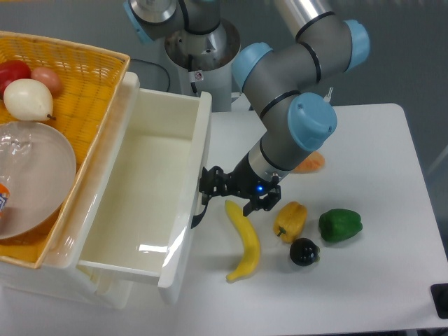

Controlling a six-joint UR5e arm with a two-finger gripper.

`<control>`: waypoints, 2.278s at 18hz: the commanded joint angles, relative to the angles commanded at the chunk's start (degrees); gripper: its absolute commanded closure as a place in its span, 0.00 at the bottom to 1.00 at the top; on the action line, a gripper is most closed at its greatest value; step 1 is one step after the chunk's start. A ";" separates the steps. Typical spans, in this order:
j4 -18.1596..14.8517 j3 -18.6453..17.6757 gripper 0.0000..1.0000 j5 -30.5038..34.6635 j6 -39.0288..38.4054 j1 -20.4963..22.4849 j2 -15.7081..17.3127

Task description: Slide the top white drawer open

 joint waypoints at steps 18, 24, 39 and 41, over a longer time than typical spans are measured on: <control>0.09 0.79 0.00 0.18 0.18 0.53 0.09; -0.17 1.23 0.00 0.18 0.18 0.97 0.18; 0.79 2.55 0.00 0.09 0.17 2.98 2.19; 2.71 2.64 0.00 0.00 0.18 5.26 2.90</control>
